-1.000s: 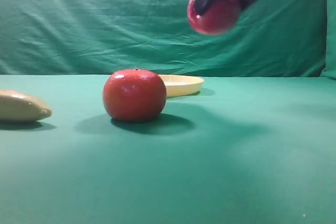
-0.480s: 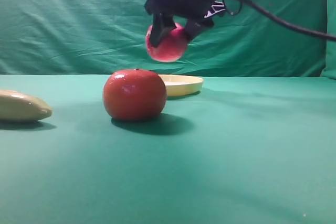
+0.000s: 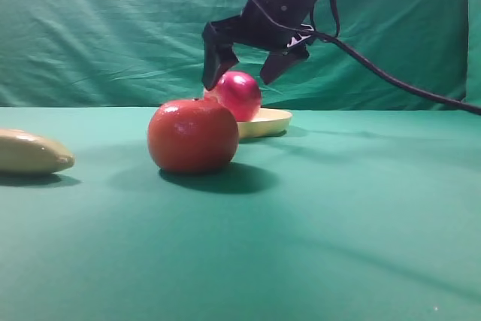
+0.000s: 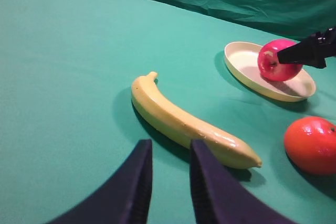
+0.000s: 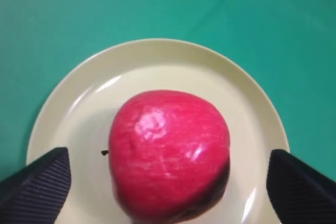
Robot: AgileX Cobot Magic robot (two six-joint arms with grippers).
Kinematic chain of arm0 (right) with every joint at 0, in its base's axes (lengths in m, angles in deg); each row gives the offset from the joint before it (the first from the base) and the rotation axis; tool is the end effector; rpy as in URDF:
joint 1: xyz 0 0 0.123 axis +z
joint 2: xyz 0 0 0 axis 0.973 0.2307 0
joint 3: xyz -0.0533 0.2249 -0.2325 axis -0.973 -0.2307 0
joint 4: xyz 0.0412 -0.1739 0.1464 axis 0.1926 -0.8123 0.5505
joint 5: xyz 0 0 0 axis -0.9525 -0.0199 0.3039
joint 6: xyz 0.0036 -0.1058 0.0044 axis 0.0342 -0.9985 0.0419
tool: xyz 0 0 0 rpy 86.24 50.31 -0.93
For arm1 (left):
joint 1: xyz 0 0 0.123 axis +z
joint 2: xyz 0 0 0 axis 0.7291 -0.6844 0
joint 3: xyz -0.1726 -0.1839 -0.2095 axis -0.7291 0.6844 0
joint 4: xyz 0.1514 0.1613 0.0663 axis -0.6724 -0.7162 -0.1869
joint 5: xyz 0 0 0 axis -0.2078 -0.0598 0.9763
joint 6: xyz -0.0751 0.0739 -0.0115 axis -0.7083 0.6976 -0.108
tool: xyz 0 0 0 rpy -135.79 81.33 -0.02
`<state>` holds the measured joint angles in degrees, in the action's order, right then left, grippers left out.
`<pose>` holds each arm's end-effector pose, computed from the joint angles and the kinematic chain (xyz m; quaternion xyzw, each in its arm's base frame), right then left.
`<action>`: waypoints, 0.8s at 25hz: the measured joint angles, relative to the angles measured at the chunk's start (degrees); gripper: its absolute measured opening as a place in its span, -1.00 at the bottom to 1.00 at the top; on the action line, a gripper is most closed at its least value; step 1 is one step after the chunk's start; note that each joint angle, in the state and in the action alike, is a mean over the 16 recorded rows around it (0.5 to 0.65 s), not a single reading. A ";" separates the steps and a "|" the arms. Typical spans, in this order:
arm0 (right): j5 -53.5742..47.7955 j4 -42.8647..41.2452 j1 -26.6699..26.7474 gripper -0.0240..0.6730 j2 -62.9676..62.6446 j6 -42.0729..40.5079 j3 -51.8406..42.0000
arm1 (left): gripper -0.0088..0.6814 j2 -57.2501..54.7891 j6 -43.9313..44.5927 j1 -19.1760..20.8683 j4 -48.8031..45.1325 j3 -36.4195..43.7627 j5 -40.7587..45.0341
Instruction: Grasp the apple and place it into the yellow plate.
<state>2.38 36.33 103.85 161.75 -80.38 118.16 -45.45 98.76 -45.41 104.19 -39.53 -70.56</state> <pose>0.4009 0.2215 0.3318 -0.3148 0.8472 0.1219 0.4102 0.0034 -0.0123 0.1747 -0.0142 0.7835 -0.0698 0.6174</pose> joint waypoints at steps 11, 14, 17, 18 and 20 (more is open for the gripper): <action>-17.00 -0.45 -2.10 -0.77 -23.34 3.08 -1.89 | -0.52 0.00 0.00 0.00 0.00 0.00 0.00; -18.53 -0.54 -2.17 -0.90 -29.56 4.38 -4.97 | -0.52 0.00 0.00 0.00 0.00 0.00 0.00; -18.12 -0.59 -2.17 -0.93 -35.97 5.58 -9.77 | -0.52 0.00 0.00 0.00 0.00 0.00 0.00; -17.66 -0.61 -2.17 -0.93 -38.23 5.91 -11.73 | -0.52 0.00 0.00 0.00 0.00 0.00 0.00; -16.29 -0.63 -2.17 -0.93 -42.94 6.39 -16.21 | -0.52 0.00 0.00 0.00 0.00 0.00 0.00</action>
<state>-13.91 35.71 101.68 118.80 -73.99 101.96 -45.45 98.76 -45.41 104.19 -39.53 -70.56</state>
